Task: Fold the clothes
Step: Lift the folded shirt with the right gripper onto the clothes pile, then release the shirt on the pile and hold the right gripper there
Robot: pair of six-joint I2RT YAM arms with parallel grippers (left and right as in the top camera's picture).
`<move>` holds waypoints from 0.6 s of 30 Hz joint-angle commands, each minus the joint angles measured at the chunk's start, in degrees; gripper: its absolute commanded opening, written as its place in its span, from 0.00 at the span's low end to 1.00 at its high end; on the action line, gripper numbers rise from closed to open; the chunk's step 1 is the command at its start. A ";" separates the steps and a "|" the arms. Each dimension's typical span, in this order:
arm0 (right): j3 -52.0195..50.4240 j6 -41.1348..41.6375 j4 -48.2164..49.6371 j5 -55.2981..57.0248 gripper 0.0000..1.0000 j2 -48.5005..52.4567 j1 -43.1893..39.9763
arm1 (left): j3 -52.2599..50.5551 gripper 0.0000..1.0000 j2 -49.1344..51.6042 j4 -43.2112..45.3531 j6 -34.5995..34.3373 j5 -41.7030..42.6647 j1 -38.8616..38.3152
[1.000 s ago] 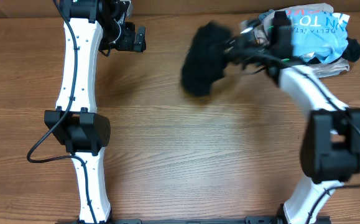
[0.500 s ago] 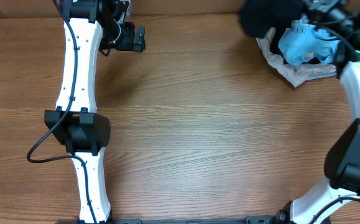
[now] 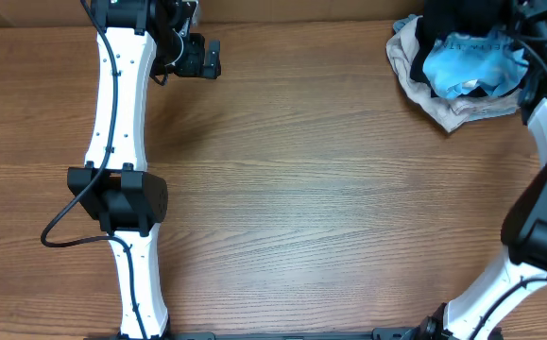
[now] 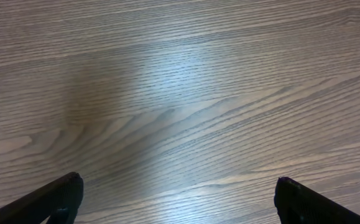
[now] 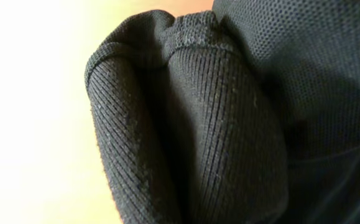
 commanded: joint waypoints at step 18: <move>1.66 -26.56 -42.07 -11.13 0.49 -4.96 -10.14 | 0.87 1.00 1.29 2.08 1.07 -0.28 -0.20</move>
